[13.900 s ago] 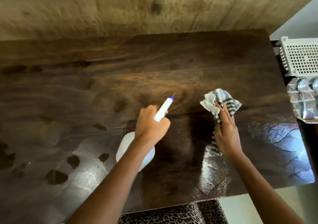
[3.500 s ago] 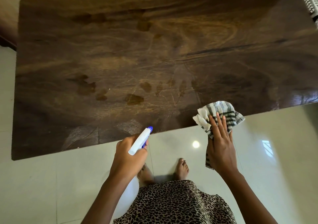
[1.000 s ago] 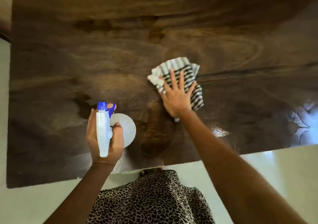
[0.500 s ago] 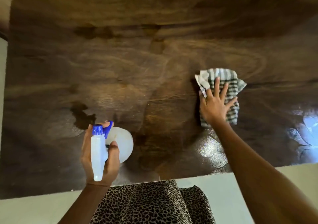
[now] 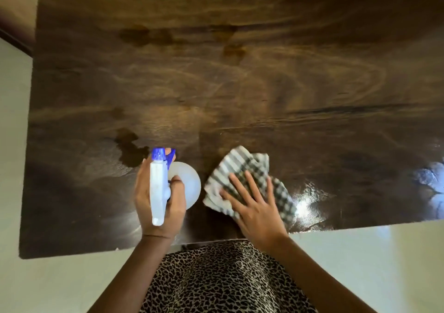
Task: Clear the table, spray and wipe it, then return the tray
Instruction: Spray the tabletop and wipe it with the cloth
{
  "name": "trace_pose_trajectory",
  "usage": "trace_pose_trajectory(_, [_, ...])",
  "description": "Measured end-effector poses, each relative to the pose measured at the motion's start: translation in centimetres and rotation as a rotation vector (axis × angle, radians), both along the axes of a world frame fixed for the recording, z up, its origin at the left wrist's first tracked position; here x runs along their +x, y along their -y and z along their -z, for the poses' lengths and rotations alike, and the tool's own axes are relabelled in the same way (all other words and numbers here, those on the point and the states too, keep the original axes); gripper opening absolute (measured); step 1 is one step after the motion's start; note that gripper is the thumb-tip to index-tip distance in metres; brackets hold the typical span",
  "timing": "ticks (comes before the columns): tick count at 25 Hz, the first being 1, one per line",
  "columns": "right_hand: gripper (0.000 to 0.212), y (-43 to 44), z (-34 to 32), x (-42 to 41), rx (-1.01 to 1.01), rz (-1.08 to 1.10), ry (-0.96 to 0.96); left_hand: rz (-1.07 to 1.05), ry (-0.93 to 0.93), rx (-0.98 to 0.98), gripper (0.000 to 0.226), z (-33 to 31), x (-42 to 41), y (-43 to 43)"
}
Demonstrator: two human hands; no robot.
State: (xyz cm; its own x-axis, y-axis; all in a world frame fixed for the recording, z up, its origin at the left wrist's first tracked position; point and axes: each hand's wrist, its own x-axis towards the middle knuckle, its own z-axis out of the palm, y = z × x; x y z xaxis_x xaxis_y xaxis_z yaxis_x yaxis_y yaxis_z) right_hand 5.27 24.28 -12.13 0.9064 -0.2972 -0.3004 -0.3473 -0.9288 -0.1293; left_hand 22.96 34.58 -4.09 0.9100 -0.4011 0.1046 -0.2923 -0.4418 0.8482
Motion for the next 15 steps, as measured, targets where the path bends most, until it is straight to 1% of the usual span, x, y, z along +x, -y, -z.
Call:
trace_pose_trajectory(2, [0.066, 0.1, -0.1, -4.8, -0.022, 0.043, -0.030, -0.053, -0.050, -0.082, 0.038, -0.4, -0.2, 0.6])
trace_pose_trajectory(4, [0.060, 1.9, 0.0, -5.4, -0.037, 0.194, -0.057, -0.037, -0.086, -0.164, 0.039, -1.0, -0.3, 0.9])
trace_pose_trajectory(6, [0.055, 4.3, 0.2, -2.0, -0.044, 0.416, -0.032, -0.016, -0.134, -0.235, 0.043, -1.6, -0.2, 0.8])
trace_pose_trajectory(7, [0.053, 5.2, 0.1, 0.6, -0.013, 0.542, -0.021, -0.020, -0.144, -0.251, 0.045, -1.9, -0.1, 0.6])
trace_pose_trajectory(8, [0.051, 5.7, 0.1, 3.1, 0.026, 0.638, -0.007, -0.027, -0.144, -0.259, 0.045, -2.2, 0.0, 0.2])
trace_pose_trajectory(9, [0.051, 5.7, 0.0, 5.4, 0.056, 0.681, 0.011, -0.035, -0.134, -0.265, 0.045, -2.4, 0.2, -0.1])
trace_pose_trajectory(10, [0.051, 5.1, 0.1, 7.1, 0.062, 0.663, 0.028, -0.037, -0.113, -0.267, 0.044, -2.4, 0.3, -0.5])
trace_pose_trajectory(12, [0.053, 1.8, 0.4, 7.7, 0.035, 0.507, 0.037, -0.029, -0.050, -0.260, 0.044, -2.2, 0.5, -1.7])
trace_pose_trajectory(14, [0.055, -3.3, 0.7, 5.4, -0.027, 0.317, 0.044, -0.030, -0.018, -0.237, 0.043, -1.7, 0.7, -2.9])
trace_pose_trajectory(15, [0.056, -5.8, 0.7, 3.3, -0.032, 0.257, 0.059, -0.025, -0.017, -0.224, 0.043, -1.4, 0.7, -3.5])
